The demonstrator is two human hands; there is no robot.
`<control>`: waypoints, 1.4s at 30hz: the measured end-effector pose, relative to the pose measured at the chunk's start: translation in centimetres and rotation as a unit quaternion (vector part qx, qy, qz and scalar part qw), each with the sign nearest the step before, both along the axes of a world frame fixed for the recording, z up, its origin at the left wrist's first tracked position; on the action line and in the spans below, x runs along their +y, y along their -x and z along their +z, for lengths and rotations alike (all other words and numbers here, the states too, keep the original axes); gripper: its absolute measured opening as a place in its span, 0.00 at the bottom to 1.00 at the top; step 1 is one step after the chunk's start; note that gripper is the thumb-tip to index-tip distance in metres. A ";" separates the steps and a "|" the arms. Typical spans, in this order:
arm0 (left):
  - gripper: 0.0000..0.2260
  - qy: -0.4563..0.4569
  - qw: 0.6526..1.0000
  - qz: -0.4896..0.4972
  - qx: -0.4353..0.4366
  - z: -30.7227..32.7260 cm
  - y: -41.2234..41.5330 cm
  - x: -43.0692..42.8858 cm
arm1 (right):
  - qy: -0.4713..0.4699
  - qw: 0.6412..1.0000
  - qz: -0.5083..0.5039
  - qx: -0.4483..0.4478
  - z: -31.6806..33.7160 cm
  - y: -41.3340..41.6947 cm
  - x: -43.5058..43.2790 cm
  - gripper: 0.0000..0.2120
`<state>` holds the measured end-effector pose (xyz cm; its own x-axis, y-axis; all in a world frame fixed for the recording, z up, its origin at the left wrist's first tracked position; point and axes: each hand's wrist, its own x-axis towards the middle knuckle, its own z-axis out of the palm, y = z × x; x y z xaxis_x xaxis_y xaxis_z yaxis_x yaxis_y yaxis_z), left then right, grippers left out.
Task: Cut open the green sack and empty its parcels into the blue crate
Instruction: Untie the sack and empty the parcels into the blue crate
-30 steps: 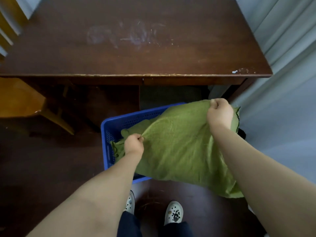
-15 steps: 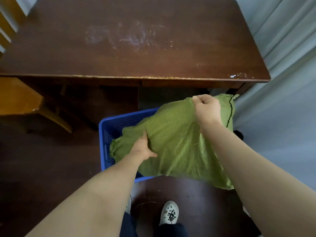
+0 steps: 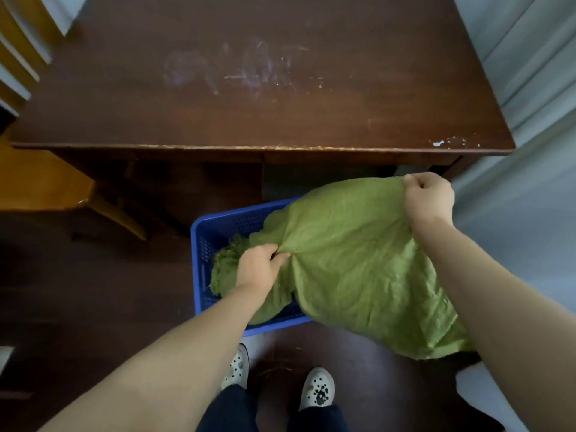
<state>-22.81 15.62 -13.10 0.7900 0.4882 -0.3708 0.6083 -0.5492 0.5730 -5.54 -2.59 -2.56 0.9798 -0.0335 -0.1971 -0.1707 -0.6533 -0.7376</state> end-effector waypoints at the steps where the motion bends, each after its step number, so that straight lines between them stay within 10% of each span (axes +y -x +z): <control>1: 0.19 -0.007 1.000 -0.002 0.003 0.2 0.0 0.0 | 0.020 1.000 0.017 0.007 -0.2 0.0 0.0 0.15; 10: 0.22 -0.016 0.997 0.007 0.075 0.8 0.4 -0.2 | 0.030 0.997 0.052 0.042 -2.1 0.7 -0.2 0.12; 21: 0.16 0.050 0.986 0.154 -0.042 2.2 -0.7 -1.6 | 0.031 0.999 0.017 0.036 -1.8 0.0 -0.8 0.13; 34: 0.14 0.139 0.981 0.098 0.089 -1.0 2.6 -0.6 | 0.061 0.989 0.121 0.066 -7.6 4.4 -4.2 0.15; 39: 0.10 0.146 0.977 0.145 0.062 -0.8 2.9 -0.4 | 0.312 0.858 0.406 0.035 -9.0 9.2 -3.5 0.54; 42: 0.08 0.148 0.976 0.147 0.062 -0.8 3.3 -0.3 | 0.412 0.789 0.456 -0.012 -10.9 10.8 -2.7 0.58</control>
